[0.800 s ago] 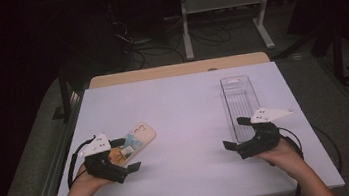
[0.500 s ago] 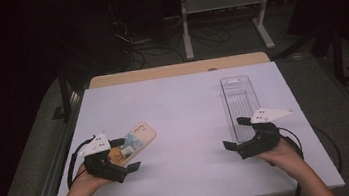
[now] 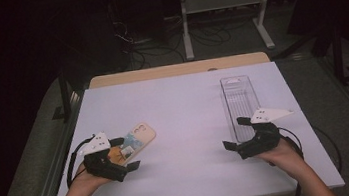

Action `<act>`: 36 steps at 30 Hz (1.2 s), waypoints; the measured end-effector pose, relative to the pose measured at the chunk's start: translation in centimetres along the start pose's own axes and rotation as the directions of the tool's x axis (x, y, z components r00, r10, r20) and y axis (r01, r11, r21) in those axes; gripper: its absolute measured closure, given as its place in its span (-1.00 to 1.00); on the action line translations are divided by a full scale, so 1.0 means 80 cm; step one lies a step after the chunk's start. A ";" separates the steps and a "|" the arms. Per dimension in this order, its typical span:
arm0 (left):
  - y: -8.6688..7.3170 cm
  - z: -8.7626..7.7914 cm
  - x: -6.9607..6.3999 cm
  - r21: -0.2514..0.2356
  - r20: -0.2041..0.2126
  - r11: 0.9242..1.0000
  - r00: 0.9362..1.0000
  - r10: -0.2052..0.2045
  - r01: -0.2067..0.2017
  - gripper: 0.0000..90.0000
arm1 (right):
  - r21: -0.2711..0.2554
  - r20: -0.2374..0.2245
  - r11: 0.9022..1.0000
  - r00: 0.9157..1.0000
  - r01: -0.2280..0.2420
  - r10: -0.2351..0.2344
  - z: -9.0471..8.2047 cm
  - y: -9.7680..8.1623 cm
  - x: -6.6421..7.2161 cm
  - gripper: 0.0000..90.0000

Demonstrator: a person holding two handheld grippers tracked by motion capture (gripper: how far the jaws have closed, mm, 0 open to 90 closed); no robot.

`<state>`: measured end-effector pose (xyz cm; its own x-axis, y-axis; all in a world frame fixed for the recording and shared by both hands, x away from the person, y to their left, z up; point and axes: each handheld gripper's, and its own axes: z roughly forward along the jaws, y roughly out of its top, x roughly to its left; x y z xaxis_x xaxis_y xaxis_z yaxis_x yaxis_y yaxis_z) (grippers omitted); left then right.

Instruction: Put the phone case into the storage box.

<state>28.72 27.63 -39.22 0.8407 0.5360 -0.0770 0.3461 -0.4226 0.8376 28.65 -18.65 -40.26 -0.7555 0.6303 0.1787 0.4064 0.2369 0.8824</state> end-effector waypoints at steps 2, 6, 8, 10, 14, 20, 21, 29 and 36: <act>0.001 0.001 0.000 0.002 -0.002 1.000 1.000 -0.004 0.004 -1.00 | 0.000 0.001 1.000 1.000 0.002 -0.002 0.000 0.000 0.000 -1.00; 0.005 -0.001 0.002 0.004 -0.010 1.000 1.000 0.008 -0.008 -1.00 | 0.000 0.002 1.000 1.000 0.002 -0.002 0.000 0.000 0.000 -1.00; 0.008 0.000 0.004 -0.003 -0.015 1.000 1.000 -0.002 0.002 -1.00 | 0.000 0.000 1.000 1.000 0.001 -0.001 0.000 0.000 0.000 -1.00; 0.009 0.000 0.005 -0.003 -0.014 1.000 1.000 -0.003 0.003 -1.00 | 0.000 0.000 1.000 1.000 -0.001 0.001 0.000 0.000 0.000 -1.00; 0.013 0.000 0.009 0.003 -0.023 1.000 1.000 -0.007 0.007 -1.00 | -0.001 0.000 1.000 1.000 0.000 0.000 -0.001 0.000 0.000 -1.00; 0.018 -0.002 0.014 0.000 -0.026 1.000 1.000 -0.008 0.008 -1.00 | 0.001 0.002 1.000 1.000 0.000 0.000 0.000 0.000 0.000 -1.00; 0.019 -0.003 0.016 0.000 -0.025 1.000 1.000 -0.006 0.006 -1.00 | 0.001 0.003 1.000 1.000 0.001 -0.001 0.000 0.000 0.000 -1.00; 0.027 -0.005 0.023 -0.002 -0.029 1.000 1.000 -0.011 0.011 -1.00 | -0.001 0.006 1.000 1.000 -0.001 0.001 0.000 0.000 0.000 -1.00; 0.034 -0.005 0.030 0.005 -0.030 1.000 1.000 -0.009 0.010 -1.00 | -0.003 0.003 1.000 1.000 0.001 0.000 0.000 0.000 -0.001 -1.00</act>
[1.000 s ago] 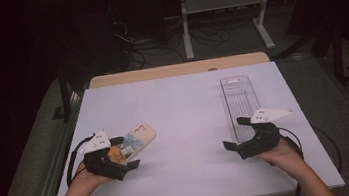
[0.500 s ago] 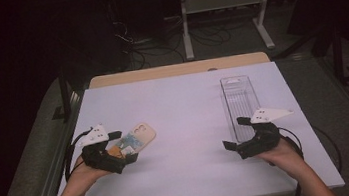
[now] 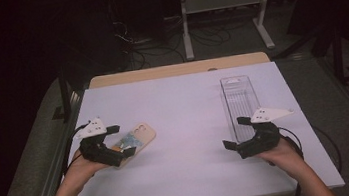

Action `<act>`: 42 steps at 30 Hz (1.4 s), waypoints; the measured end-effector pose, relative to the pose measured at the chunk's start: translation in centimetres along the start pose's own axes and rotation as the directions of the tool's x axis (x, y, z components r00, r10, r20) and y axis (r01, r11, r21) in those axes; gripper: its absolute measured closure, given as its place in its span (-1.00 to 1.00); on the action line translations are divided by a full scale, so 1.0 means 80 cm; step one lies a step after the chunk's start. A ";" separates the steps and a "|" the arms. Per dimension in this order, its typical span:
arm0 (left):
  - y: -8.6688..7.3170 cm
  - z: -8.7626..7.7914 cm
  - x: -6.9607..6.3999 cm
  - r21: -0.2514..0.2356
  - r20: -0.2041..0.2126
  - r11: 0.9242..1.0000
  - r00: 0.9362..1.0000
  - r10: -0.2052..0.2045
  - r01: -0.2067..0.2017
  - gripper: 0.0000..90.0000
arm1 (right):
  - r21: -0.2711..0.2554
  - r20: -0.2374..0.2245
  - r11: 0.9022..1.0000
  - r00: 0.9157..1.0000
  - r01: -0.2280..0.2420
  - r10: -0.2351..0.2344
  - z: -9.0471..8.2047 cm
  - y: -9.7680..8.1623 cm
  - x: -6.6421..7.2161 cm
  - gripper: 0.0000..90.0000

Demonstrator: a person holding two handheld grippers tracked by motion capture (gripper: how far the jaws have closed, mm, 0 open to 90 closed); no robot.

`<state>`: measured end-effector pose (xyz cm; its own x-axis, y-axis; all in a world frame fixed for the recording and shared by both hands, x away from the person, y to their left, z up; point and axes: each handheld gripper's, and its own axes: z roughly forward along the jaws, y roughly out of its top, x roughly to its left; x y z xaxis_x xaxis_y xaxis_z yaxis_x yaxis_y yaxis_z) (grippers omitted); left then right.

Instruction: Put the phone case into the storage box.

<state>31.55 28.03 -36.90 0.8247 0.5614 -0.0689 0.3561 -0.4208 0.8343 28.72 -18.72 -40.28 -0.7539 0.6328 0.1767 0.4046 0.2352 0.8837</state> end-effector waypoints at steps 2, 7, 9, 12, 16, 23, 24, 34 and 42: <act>0.003 -0.001 0.003 -0.002 -0.001 1.000 1.000 0.002 -0.002 -1.00 | -0.001 0.000 1.000 1.000 0.001 -0.001 0.000 0.000 0.000 -1.00; 0.010 0.000 0.009 -0.016 -0.011 1.000 1.000 -0.003 0.002 -1.00 | 0.000 0.000 1.000 1.000 0.000 0.000 0.000 0.000 0.000 -1.00; 0.013 0.000 0.011 -0.010 -0.014 1.000 1.000 0.001 -0.001 -1.00 | 0.000 0.000 1.000 1.000 -0.001 0.001 0.000 0.000 0.000 -1.00; 0.015 0.002 0.016 -0.013 -0.021 1.000 1.000 0.001 -0.001 -1.00 | 0.001 0.000 1.000 1.000 -0.002 0.002 0.000 0.000 0.000 -1.00; 0.021 0.004 0.023 -0.013 -0.036 1.000 0.999 0.006 -0.007 -1.00 | 0.000 -0.001 1.000 1.000 -0.002 0.002 0.000 0.000 0.000 -1.00; 0.025 0.008 0.032 -0.015 -0.040 1.000 0.999 -0.004 0.004 -1.00 | 0.001 -0.002 1.000 1.000 -0.002 0.002 0.000 0.000 0.000 -1.00; 0.026 0.008 0.034 -0.013 -0.040 1.000 0.999 -0.005 0.005 -1.00 | 0.000 -0.002 1.000 1.000 0.000 0.000 0.000 0.000 0.000 -1.00; 0.034 0.012 0.046 -0.036 -0.054 0.999 0.998 -0.015 0.013 -1.00 | -0.001 -0.002 1.000 1.000 -0.009 0.009 0.000 0.000 0.000 -1.00; 0.037 0.018 0.053 -0.045 -0.061 0.999 0.998 -0.018 0.015 -1.00 | -0.001 -0.006 1.000 1.000 0.001 -0.001 0.000 0.000 0.000 -1.00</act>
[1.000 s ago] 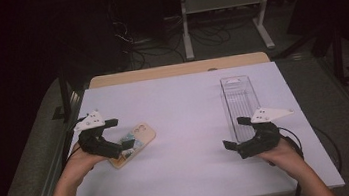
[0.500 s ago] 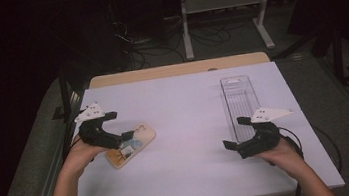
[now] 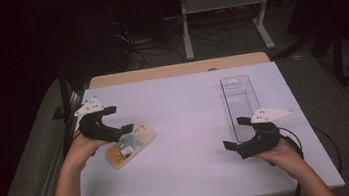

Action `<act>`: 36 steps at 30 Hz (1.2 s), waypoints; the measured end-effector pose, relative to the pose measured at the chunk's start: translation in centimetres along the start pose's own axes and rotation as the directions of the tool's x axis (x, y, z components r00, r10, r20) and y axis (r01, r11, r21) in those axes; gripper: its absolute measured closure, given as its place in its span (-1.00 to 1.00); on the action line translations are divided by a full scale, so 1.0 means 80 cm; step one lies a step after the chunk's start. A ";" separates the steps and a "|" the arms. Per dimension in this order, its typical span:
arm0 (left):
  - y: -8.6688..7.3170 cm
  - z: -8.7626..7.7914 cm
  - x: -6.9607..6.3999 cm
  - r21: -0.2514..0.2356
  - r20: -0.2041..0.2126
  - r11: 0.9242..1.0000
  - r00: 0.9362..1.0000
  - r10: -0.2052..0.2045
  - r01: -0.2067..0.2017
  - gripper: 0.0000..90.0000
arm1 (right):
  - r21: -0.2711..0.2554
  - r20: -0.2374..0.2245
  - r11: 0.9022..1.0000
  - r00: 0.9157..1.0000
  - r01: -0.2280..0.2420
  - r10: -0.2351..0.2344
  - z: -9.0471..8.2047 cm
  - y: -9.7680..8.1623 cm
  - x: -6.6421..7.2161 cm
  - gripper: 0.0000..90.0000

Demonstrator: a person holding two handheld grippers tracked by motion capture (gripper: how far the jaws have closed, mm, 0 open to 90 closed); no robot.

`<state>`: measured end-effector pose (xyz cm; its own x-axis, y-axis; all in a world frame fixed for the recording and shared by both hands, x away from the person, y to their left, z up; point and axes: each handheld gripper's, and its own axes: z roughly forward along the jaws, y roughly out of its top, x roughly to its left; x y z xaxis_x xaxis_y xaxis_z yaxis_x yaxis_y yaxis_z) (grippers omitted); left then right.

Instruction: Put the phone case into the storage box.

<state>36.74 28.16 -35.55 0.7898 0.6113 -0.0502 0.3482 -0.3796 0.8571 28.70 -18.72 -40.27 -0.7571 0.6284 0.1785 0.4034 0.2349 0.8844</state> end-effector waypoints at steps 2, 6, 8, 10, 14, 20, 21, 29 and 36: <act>0.001 0.002 0.000 0.000 -0.010 1.000 1.000 -0.007 0.007 -1.00 | 0.000 0.001 1.000 1.000 -0.001 0.001 0.000 0.000 0.000 -1.00; 0.000 0.007 0.002 0.010 -0.036 1.000 0.999 -0.017 0.018 -1.00 | 0.001 0.002 1.000 1.000 0.002 -0.002 0.000 0.000 0.000 -1.00; 0.000 0.008 0.004 0.007 -0.057 0.999 0.998 -0.039 0.040 -1.00 | 0.000 0.001 1.000 1.000 0.001 -0.001 0.000 0.000 0.000 -1.00; 0.001 0.008 0.006 0.014 -0.076 0.998 0.996 -0.055 0.056 -1.00 | 0.000 0.001 1.000 1.000 0.002 -0.002 0.000 0.000 0.000 -1.00; 0.000 0.007 0.011 0.027 -0.104 0.997 0.992 -0.070 0.073 -1.00 | 0.000 0.001 1.000 1.000 -0.001 0.001 0.000 0.000 0.000 -1.00; 0.000 0.006 0.012 0.021 -0.109 0.996 0.990 -0.086 0.089 -1.00 | 0.000 0.001 1.000 1.000 0.001 -0.001 0.000 0.000 0.000 -1.00; 0.000 0.006 0.012 0.021 -0.105 0.996 0.991 -0.087 0.090 -1.00 | 0.000 0.001 1.000 1.000 0.001 -0.001 0.000 0.000 0.000 -1.00; 0.001 0.003 0.014 0.038 -0.085 0.996 0.994 -0.074 0.077 -1.00 | 0.000 0.002 1.000 1.000 0.003 -0.003 0.000 0.000 0.000 -1.00; 0.000 0.005 0.014 0.064 -0.076 0.995 0.995 -0.067 0.072 -1.00 | 0.000 0.002 1.000 1.000 0.001 -0.001 0.000 0.000 0.000 -1.00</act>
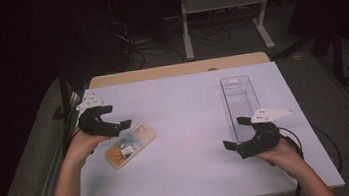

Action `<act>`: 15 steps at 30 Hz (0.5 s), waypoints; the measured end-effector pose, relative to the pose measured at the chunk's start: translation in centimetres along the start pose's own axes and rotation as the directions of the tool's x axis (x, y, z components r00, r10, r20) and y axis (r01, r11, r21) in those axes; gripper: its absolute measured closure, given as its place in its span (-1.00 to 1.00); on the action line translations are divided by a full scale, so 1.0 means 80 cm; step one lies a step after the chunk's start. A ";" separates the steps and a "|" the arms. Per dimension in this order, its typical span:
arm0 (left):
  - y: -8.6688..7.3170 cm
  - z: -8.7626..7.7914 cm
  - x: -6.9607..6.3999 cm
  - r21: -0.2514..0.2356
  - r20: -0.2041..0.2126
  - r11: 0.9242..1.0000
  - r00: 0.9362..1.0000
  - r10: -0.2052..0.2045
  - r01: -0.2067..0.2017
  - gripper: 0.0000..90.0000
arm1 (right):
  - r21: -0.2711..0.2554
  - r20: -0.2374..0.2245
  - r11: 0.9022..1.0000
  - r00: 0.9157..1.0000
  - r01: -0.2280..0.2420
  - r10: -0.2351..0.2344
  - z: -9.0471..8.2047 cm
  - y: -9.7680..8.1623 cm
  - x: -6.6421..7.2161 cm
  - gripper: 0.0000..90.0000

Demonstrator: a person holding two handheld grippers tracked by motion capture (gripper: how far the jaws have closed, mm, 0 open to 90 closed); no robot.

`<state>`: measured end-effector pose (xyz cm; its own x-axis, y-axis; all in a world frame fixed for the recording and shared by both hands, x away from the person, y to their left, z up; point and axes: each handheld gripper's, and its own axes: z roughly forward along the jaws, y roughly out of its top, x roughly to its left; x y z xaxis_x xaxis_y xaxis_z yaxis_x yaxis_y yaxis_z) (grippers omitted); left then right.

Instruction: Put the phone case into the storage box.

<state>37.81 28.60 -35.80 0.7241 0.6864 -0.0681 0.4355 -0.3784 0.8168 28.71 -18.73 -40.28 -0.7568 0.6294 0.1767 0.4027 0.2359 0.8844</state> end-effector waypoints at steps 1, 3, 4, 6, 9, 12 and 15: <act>-0.001 0.001 0.000 0.003 0.001 1.000 1.000 0.000 0.000 -1.00 | 0.000 0.000 1.000 1.000 -0.001 0.001 0.000 0.000 0.000 -1.00; -0.001 0.002 0.001 0.019 -0.001 1.000 1.000 0.006 -0.006 -1.00 | -0.001 0.000 1.000 1.000 0.001 -0.001 0.000 0.000 0.000 -1.00; -0.002 0.003 0.001 0.028 0.000 1.000 1.000 0.011 -0.011 -1.00 | -0.001 0.000 1.000 1.000 0.001 -0.001 0.000 0.000 0.000 -1.00; -0.003 0.005 0.001 0.037 0.003 0.999 1.000 0.008 -0.008 -1.00 | 0.000 0.000 1.000 1.000 0.000 0.000 0.000 0.000 0.000 -1.00; -0.003 0.006 0.000 0.058 0.007 0.998 1.000 0.021 -0.021 -1.00 | 0.000 -0.001 1.000 1.000 -0.001 0.001 0.000 0.000 0.000 -1.00; -0.005 0.009 -0.001 0.073 0.008 0.997 0.999 0.033 -0.034 -1.00 | 0.000 -0.001 1.000 1.000 0.000 0.000 0.000 0.000 0.000 -1.00; -0.006 0.010 0.000 0.094 0.005 0.994 0.999 0.049 -0.050 -1.00 | 0.000 0.000 1.000 1.000 0.001 -0.001 0.000 0.000 0.000 -1.00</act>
<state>38.00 28.28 -36.63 0.7474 0.6637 -0.0306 0.4472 -0.4686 0.7618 28.70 -18.74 -40.29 -0.7573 0.6291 0.1756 0.4015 0.2363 0.8848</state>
